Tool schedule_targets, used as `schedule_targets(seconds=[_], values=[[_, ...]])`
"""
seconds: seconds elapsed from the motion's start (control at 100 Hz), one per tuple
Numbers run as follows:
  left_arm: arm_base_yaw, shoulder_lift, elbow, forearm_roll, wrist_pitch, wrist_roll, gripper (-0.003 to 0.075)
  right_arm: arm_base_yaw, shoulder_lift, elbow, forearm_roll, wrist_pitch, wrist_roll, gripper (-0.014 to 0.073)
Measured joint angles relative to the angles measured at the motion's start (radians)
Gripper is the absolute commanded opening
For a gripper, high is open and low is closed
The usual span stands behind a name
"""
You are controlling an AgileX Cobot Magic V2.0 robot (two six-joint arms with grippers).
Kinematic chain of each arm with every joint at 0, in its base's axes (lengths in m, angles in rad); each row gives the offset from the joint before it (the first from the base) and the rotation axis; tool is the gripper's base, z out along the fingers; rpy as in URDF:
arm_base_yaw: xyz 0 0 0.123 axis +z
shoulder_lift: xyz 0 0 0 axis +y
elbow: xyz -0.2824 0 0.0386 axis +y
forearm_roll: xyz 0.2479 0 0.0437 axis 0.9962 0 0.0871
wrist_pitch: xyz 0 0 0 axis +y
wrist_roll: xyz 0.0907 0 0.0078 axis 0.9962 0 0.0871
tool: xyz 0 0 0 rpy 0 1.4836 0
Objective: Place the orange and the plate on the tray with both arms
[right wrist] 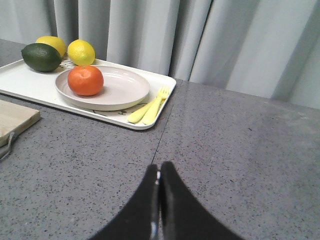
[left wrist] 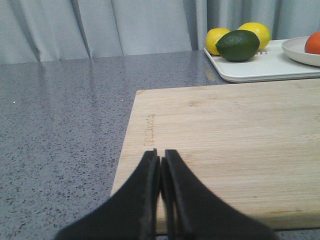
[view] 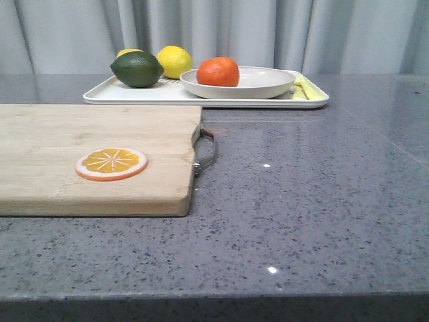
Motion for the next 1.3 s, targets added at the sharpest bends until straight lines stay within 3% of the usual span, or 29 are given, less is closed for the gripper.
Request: schedule_targets(seconds=[0.75,0.85,1.09,1.3], values=[[0.0,0.0,0.0,-0.004,0.0,-0.005,-0.002,0.0,-0.01,0.059,-0.04,-0.007,0.004,-0.0069],[0.0,0.0,0.0,-0.004,0.0,-0.012,-0.002,0.0,-0.048,0.097,-0.139,-0.007,0.084,-0.0069],[0.0,0.0,0.0,-0.004,0.0,-0.012,-0.002,0.0,-0.197,0.258,-0.461,-0.098,0.44,-0.0069],[0.0,0.0,0.0,-0.004,0.0,-0.012,-0.002,0.0,-0.335,0.4,-0.509,-0.175,0.489,-0.0069]])
